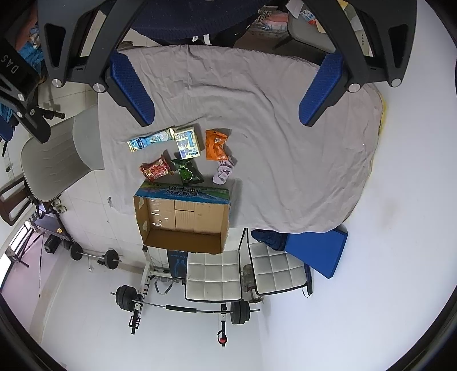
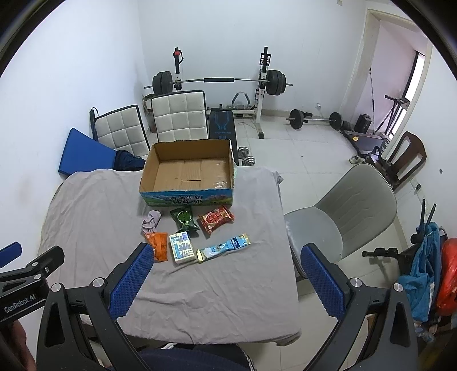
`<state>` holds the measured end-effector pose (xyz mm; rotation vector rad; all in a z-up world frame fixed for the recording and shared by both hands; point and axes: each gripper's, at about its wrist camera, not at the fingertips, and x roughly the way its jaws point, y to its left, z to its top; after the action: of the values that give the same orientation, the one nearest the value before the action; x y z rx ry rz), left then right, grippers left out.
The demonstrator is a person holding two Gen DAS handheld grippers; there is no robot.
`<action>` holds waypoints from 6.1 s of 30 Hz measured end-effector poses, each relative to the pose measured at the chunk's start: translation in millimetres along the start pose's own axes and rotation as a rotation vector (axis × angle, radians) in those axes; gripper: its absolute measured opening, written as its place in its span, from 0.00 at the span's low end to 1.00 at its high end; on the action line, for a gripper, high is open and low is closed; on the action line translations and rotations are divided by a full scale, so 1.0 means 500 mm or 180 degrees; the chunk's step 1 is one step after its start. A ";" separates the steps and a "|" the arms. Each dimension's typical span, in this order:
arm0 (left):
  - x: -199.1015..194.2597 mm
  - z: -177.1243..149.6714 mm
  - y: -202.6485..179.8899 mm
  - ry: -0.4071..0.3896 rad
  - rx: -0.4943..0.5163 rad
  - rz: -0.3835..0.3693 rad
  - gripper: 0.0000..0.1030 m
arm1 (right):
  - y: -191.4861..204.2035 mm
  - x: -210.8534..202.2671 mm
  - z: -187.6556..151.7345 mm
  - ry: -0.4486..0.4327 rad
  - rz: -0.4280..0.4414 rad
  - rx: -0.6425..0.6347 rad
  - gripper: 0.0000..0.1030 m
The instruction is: Organize soft objects
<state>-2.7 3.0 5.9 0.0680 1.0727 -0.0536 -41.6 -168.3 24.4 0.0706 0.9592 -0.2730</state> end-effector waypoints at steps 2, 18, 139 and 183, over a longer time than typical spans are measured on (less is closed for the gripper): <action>-0.006 0.002 -0.002 -0.0018 0.0008 -0.0001 1.00 | 0.000 0.000 0.000 0.0007 0.0013 -0.0011 1.00; -0.013 0.017 -0.019 -0.0077 0.0032 -0.0019 1.00 | -0.004 0.002 0.001 -0.0011 -0.0001 -0.0010 1.00; 0.559 0.120 -0.012 0.0833 0.0007 -0.0859 0.41 | 0.166 0.618 -0.009 0.1624 0.0960 0.0165 0.63; 1.165 0.580 -0.247 0.1923 -0.0121 -0.1375 0.42 | 0.152 1.256 0.408 0.1531 0.0541 -0.0085 0.64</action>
<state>519.3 -150.2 -372.0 -0.1960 1.6775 -0.4232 481.9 -256.3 -375.4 0.1986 1.4257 -0.0844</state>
